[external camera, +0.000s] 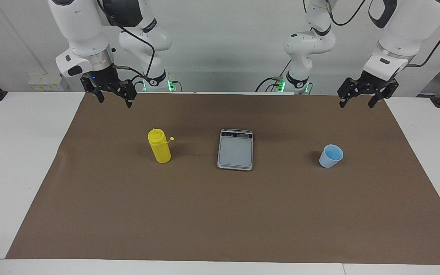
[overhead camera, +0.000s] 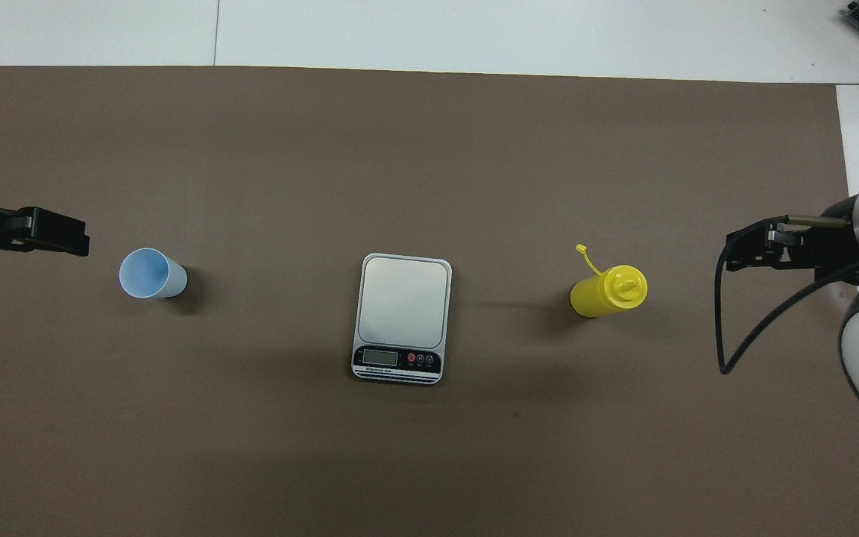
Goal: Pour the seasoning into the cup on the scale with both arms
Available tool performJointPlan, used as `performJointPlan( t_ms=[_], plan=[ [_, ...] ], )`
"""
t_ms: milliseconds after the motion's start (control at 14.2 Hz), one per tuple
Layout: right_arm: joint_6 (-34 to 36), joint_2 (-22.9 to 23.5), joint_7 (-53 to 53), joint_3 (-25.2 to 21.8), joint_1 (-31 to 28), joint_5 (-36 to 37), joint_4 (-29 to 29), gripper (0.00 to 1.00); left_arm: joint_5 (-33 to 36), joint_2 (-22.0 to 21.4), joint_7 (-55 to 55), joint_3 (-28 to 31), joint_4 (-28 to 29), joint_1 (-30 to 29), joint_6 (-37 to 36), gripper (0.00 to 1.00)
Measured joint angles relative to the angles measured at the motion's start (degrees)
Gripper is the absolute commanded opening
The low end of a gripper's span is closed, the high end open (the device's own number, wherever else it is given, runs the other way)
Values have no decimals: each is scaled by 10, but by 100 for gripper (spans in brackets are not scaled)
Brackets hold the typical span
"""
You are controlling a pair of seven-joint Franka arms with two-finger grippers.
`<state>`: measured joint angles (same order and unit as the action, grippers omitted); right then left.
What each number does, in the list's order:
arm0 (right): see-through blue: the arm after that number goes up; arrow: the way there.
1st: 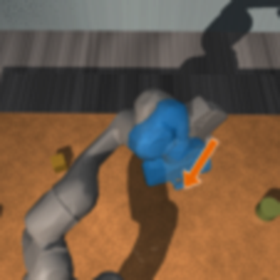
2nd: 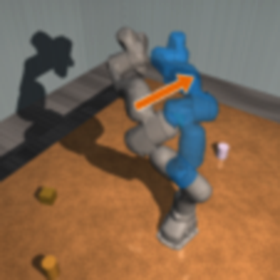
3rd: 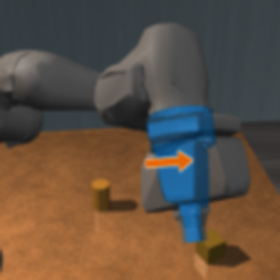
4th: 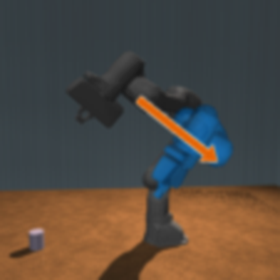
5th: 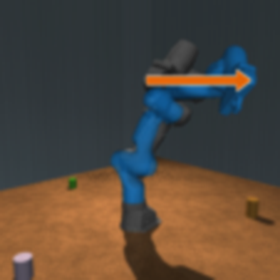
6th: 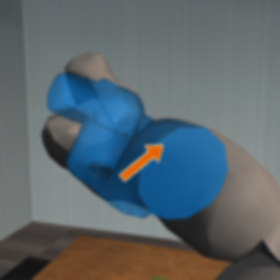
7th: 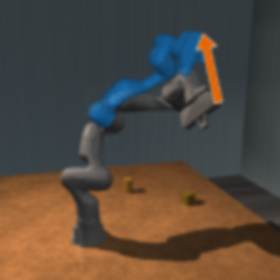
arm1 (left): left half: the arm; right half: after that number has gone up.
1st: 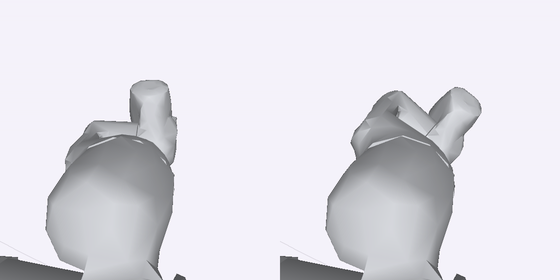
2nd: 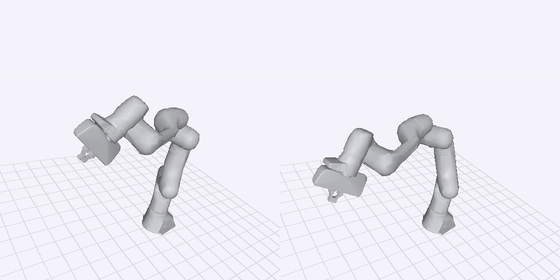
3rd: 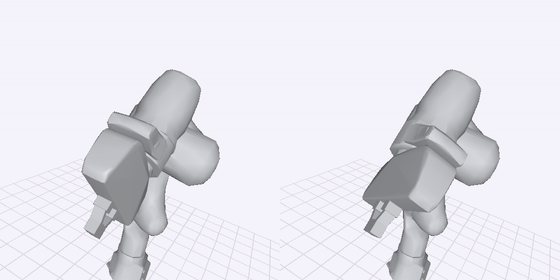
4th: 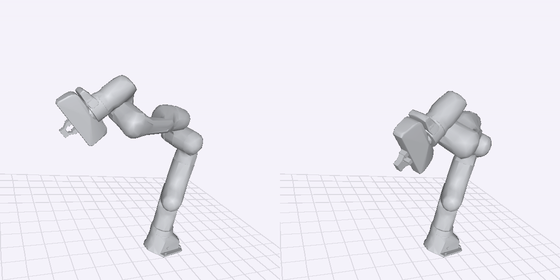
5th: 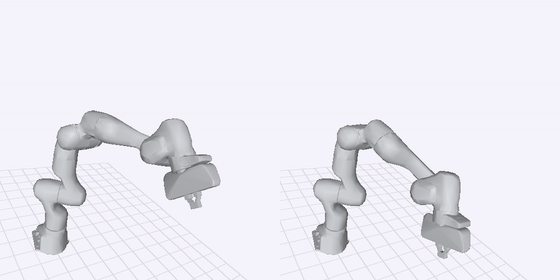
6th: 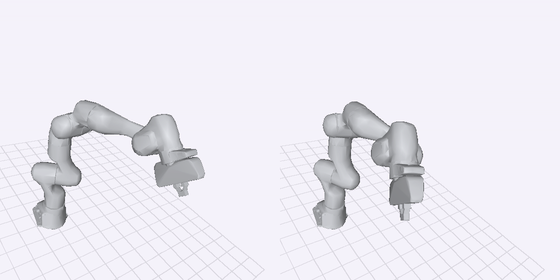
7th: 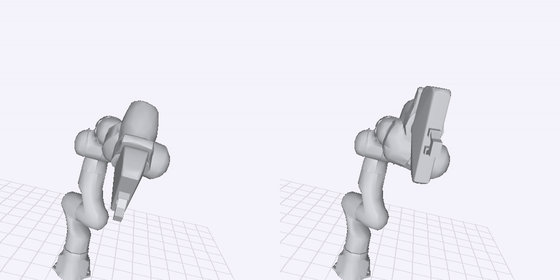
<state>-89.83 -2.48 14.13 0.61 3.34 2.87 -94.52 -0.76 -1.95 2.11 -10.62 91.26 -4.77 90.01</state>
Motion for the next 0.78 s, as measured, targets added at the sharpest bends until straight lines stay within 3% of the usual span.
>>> performJointPlan(
  t_ms=[776],
  plan=[
    [0, 0, 0, 0, 0, 0, 0, 100, 0, -1, 0, -1, 11, 0, 6, 100]
  ],
)
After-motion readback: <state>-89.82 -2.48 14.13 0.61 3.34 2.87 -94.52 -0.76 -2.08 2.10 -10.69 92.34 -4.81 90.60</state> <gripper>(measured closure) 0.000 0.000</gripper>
